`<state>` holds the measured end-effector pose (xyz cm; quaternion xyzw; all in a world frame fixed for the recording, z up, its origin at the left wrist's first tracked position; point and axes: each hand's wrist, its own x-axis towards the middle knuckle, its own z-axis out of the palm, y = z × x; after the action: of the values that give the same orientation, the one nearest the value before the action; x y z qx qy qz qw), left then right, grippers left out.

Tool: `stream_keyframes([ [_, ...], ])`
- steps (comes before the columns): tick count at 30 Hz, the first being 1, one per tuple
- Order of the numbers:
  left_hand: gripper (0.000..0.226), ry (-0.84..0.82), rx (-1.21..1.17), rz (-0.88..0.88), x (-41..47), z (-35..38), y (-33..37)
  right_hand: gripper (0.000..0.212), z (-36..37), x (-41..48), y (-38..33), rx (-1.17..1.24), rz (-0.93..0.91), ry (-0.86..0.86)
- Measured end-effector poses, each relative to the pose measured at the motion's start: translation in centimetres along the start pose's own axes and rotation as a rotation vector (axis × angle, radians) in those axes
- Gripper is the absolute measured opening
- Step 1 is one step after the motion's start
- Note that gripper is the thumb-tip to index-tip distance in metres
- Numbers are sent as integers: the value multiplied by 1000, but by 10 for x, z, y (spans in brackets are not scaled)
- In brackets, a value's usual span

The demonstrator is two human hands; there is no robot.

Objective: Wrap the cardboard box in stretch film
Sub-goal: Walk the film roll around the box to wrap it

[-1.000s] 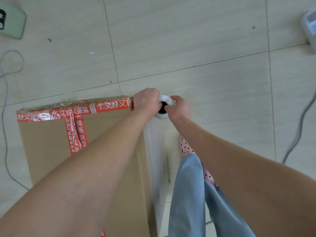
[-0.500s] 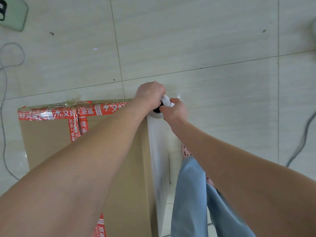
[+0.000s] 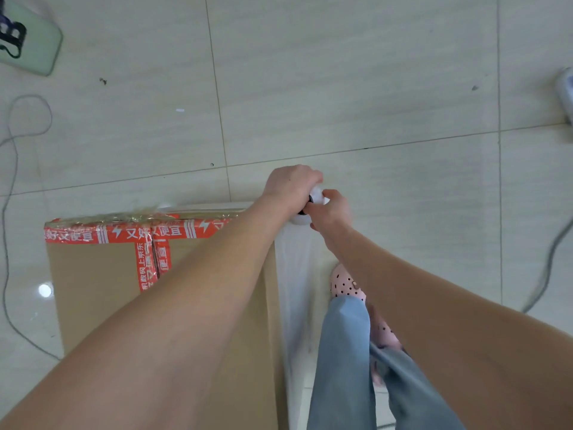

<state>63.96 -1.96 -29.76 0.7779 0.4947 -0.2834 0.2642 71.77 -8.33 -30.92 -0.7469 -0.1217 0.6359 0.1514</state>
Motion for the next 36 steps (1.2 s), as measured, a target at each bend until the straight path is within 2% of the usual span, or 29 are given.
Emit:
stream_keyframes([
  [2, 29, 11, 61, 64, 6, -1, 0, 28, -3, 3, -3, -12, -27, 18],
  [4, 25, -3, 90, 70, 13, -6, 0, 18, -6, 7, -7, -60, -64, 34],
  [9, 19, 18, -7, -72, 26, -15, -8, 34, -13, 14, -26, -199, -139, 57],
  [12, 19, 39, -159, -229, 27, -19, -13, 44, -10, 19, -37, -249, -197, 59],
  [18, 15, 148, -509, -561, 27, -23, -18, 40, -9, 30, -67, -414, -281, 104],
  [20, 22, 163, -452, -534, 26, -26, -17, 38, -6, 34, -75, -432, -260, 90],
  [22, 27, 188, -319, -398, 28, -29, -18, 35, -3, 36, -79, -458, -268, 61],
  [25, 26, 187, -149, -220, 33, -37, -24, 29, -1, 37, -82, -508, -318, 51],
  [27, 22, 171, -145, -208, 37, -41, -29, 26, 0, 39, -84, -560, -373, 60],
  [31, 14, 201, -341, -364, 42, -39, -41, 30, 2, 43, -96, -610, -447, 42],
  [36, 10, 278, -693, -707, 43, -37, -58, 38, 12, 47, -110, -593, -403, 26],
])
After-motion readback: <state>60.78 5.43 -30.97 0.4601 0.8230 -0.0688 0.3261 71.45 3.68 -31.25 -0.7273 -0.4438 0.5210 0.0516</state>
